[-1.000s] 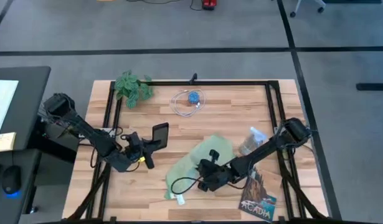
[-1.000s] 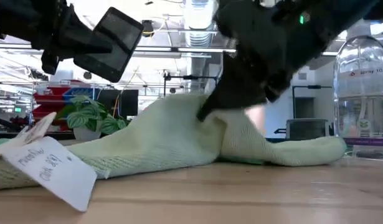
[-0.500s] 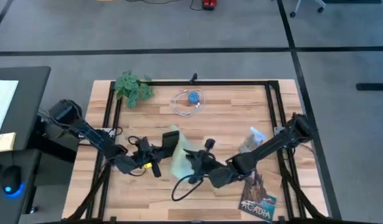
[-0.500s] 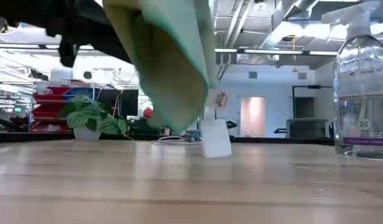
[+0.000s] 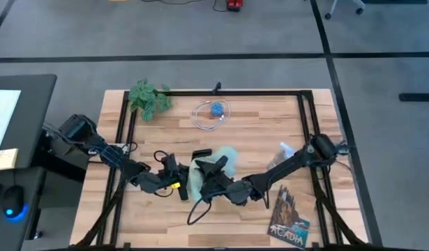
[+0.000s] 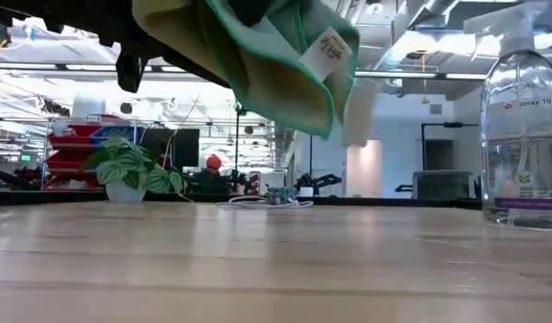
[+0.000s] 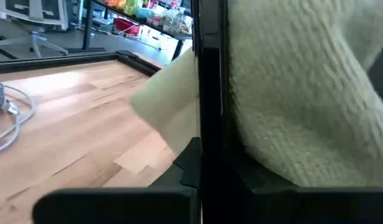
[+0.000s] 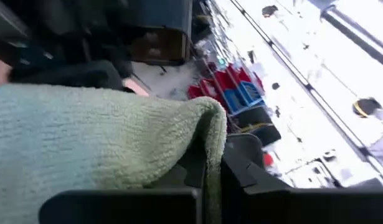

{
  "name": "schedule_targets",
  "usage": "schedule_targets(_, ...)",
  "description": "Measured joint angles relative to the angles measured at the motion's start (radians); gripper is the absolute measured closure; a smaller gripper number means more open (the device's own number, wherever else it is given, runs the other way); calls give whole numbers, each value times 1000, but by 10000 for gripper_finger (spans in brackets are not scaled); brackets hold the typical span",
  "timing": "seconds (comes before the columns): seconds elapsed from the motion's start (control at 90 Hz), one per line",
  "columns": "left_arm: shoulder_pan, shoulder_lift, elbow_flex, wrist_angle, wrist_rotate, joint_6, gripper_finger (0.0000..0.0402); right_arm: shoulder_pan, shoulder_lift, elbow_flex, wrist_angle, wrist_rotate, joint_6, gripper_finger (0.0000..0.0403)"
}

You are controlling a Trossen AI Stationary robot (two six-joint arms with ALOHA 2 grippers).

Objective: Apply microfiber cloth
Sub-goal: Wipe the front of the phone with the light green microfiber cloth

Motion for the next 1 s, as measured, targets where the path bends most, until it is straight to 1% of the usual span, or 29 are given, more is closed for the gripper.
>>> schedule_targets(0.156, 0, 0, 0, -3, 3, -4, 393, -3, -5, 0, 5, 66, -96, 403)
schedule_targets(0.322, -1, 0, 0, -13, 3, -10, 393, -15, -6, 0, 16, 109, -174, 403)
schedule_targets(0.544, -8, -1, 0, -63, 10, -37, 393, -21, -36, -2, 34, 152, -202, 403)
schedule_targets(0.678, -12, -1, 0, -38, 25, 1, 393, -15, -61, -39, 33, 158, -145, 403)
schedule_targets(0.789, -18, -15, -1, -53, 22, 14, 393, -12, -61, -82, 31, 164, -88, 403)
schedule_targets(1.0, -22, -37, -6, -62, -18, 32, 393, 3, -59, -159, -5, 183, 109, 403)
